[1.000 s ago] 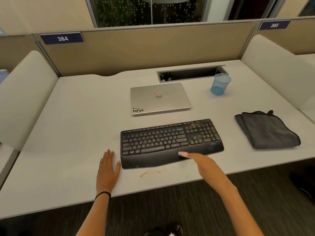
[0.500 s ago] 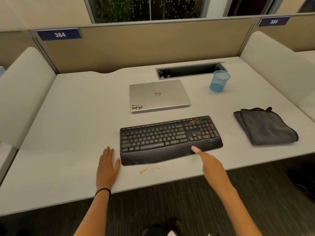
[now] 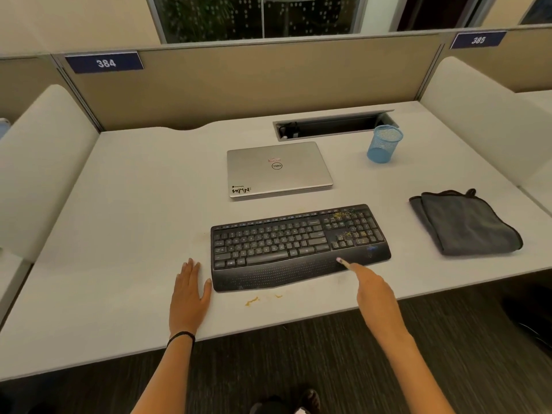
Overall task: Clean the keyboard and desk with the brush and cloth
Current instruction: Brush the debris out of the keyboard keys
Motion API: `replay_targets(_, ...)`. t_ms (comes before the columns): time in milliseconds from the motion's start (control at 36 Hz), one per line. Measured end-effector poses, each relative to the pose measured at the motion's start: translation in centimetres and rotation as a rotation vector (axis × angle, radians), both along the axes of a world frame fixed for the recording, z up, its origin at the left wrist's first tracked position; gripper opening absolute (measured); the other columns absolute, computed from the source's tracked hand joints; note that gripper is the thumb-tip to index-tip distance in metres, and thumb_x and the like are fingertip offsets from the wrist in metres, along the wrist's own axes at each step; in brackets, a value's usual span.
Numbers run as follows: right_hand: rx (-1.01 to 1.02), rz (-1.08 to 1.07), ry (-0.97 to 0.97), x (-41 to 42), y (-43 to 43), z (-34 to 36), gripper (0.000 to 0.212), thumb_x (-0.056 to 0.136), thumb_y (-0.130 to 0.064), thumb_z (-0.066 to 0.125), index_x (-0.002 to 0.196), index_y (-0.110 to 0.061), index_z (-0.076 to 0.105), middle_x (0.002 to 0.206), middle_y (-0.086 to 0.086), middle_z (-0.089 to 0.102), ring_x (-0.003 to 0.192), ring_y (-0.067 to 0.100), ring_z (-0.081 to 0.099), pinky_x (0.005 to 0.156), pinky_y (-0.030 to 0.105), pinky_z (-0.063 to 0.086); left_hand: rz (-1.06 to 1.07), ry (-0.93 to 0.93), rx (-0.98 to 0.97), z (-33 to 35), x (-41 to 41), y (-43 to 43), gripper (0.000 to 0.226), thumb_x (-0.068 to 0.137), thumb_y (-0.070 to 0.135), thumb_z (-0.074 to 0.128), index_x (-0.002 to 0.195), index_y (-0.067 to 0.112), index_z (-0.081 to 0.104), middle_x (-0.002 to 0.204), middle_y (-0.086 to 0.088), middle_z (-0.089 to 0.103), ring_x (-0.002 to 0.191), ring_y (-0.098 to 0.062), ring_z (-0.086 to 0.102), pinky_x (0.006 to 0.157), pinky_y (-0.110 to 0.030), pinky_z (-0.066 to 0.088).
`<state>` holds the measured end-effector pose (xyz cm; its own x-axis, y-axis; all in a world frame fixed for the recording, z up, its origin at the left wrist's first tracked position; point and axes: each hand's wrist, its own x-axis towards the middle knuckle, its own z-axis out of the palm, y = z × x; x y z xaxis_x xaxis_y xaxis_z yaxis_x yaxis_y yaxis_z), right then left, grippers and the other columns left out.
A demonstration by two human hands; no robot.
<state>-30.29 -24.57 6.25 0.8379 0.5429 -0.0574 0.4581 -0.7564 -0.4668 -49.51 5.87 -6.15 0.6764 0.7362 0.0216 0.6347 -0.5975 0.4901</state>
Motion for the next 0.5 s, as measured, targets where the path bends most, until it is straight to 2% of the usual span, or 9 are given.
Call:
replay_targets(28, -0.017, 0.049, 0.017, -0.2, 0.0, -0.4, 0.047, 0.096, -0.005, 0.039, 0.141, -0.021, 0.037, 0.131, 0.002, 0.054, 0.115, 0.013, 0.053, 0.096, 0.014, 0.032, -0.001, -0.001, 0.000, 0.0, 0.0, 0.0, 0.060, 0.097, 0.026, 0.047, 0.148, 0.008, 0.021, 0.157, -0.005, 0.014, 0.145, -0.018, 0.010, 0.117, -0.030, 0.003)
replay_targets(83, -0.067, 0.248, -0.057, -1.0, 0.2, -0.5, 0.041, 0.100, -0.034, 0.033, 0.140, -0.027, 0.038, 0.135, -0.011, 0.047, 0.123, 0.008, 0.045, 0.098, 0.014, 0.026, -0.004, -0.006, -0.001, 0.0, 0.0, 0.0, 0.060, 0.097, 0.026, 0.047, 0.148, 0.008, 0.022, 0.157, -0.005, 0.014, 0.145, -0.018, 0.010, 0.117, -0.031, 0.004)
replay_targets(139, -0.045, 0.326, -0.059, -1.3, 0.5, -0.8, 0.055, 0.092, -0.060, 0.031, 0.136, -0.030, 0.044, 0.135, -0.017, 0.044, 0.126, 0.004, 0.040, 0.100, 0.016, 0.025, -0.004, -0.006, -0.003, 0.0, 0.0, 0.0, 0.060, 0.097, 0.026, 0.047, 0.148, 0.008, 0.022, 0.157, -0.005, 0.014, 0.145, -0.018, 0.010, 0.118, -0.031, 0.004)
replay_targets(194, -0.013, 0.393, -0.032, -1.3, 1.1, -0.9, 0.063, 0.085, -0.066, 0.031, 0.135, -0.031, 0.045, 0.136, -0.015, 0.046, 0.124, -0.002, 0.039, 0.100, 0.013, 0.026, -0.001, -0.007, -0.006, 0.0, 0.0, 0.0, 0.060, 0.097, 0.026, 0.047, 0.148, 0.008, 0.022, 0.157, -0.005, 0.015, 0.145, -0.018, 0.011, 0.118, -0.031, 0.004)
replay_targets(222, -0.029, 0.396, 0.041, -1.2, 1.2, -0.5, 0.053, 0.091, -0.057, 0.033, 0.136, -0.032, 0.044, 0.136, -0.014, 0.047, 0.124, -0.002, 0.039, 0.102, 0.013, 0.027, -0.001, -0.008, -0.006, 0.0, 0.0, 0.0, 0.060, 0.097, 0.026, 0.047, 0.148, 0.008, 0.022, 0.157, -0.005, 0.015, 0.145, -0.018, 0.011, 0.117, -0.031, 0.004)
replay_targets(250, -0.078, 0.376, 0.074, -0.8, 1.4, -0.5, 0.040, 0.097, -0.037, 0.038, 0.137, -0.033, 0.042, 0.136, -0.012, 0.048, 0.125, 0.002, 0.042, 0.104, 0.015, 0.028, -0.001, -0.009, -0.006, 0.0, 0.0, 0.0, 0.060, 0.097, 0.026, 0.048, 0.148, 0.008, 0.022, 0.157, -0.005, 0.014, 0.145, -0.018, 0.011, 0.117, -0.031, 0.004)
replay_targets(306, -0.073, 0.341, 0.009, 0.3, 1.4, -0.6, 0.053, 0.093, -0.003, 0.043, 0.136, -0.034, 0.043, 0.132, -0.009, 0.052, 0.121, 0.007, 0.049, 0.104, 0.019, 0.034, -0.002, -0.008, -0.005, 0.0, 0.0, 0.0, 0.060, 0.097, 0.026, 0.048, 0.148, 0.008, 0.022, 0.157, -0.005, 0.014, 0.145, -0.017, 0.010, 0.117, -0.031, 0.004)
replay_targets(389, 0.055, 0.170, -0.065, 1.2, 1.2, -0.2, 0.048, 0.091, 0.004, 0.044, 0.131, -0.021, 0.051, 0.125, 0.001, 0.059, 0.112, 0.015, 0.057, 0.097, 0.020, 0.039, -0.001, -0.001, -0.004, 0.0, 0.0, 0.1, 0.060, 0.097, 0.027, 0.047, 0.148, 0.009, 0.021, 0.157, -0.004, 0.013, 0.145, -0.016, 0.009, 0.117, -0.031, 0.004)
replay_targets(500, -0.084, 0.189, 0.002, 1.7, 1.1, -0.4, 0.057, 0.092, 0.006, 0.040, 0.137, -0.028, 0.042, 0.136, 0.000, 0.051, 0.121, 0.015, 0.050, 0.101, 0.019, 0.034, 0.005, -0.004, -0.005, 0.1, 0.0, 0.0, 0.059, 0.097, 0.027, 0.047, 0.148, 0.009, 0.023, 0.157, -0.005, 0.014, 0.145, -0.016, 0.010, 0.117, -0.030, 0.004)
